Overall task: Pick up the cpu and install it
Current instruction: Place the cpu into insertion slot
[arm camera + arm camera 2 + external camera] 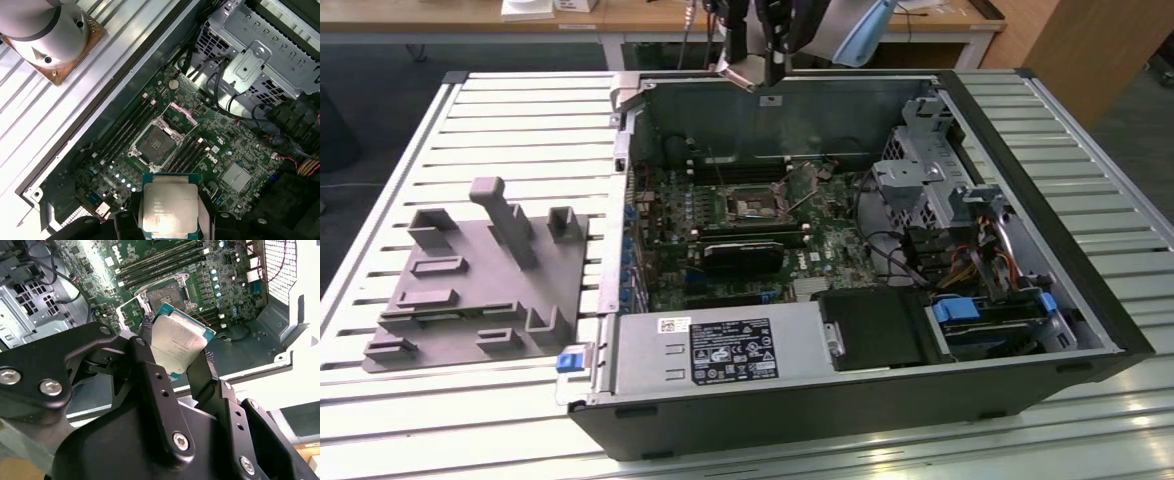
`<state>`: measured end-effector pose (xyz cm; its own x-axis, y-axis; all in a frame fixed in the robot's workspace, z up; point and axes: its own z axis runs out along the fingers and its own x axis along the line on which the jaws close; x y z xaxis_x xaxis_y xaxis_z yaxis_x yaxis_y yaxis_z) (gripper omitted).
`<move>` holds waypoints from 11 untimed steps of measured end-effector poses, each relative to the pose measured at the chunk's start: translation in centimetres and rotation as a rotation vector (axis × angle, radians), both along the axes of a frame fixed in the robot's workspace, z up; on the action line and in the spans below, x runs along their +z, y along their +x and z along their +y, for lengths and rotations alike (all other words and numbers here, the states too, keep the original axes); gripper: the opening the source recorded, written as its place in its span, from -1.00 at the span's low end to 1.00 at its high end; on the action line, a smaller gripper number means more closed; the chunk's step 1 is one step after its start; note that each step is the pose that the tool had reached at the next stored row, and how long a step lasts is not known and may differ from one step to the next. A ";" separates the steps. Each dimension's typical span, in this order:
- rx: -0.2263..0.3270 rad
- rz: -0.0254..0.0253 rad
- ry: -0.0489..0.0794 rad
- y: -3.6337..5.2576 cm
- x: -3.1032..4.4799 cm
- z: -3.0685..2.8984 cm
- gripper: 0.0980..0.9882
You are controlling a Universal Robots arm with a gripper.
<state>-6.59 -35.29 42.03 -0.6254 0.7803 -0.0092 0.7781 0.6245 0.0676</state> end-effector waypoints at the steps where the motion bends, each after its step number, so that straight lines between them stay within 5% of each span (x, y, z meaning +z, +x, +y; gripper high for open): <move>1: -0.008 0.0000 0.000 0.00 0.00 0.00 -0.03; 11: -0.085 0.0000 0.000 0.00 -0.04 0.00 -0.03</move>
<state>-6.59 -35.29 42.00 -0.5566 0.8307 -0.0092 0.8285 0.5559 0.0676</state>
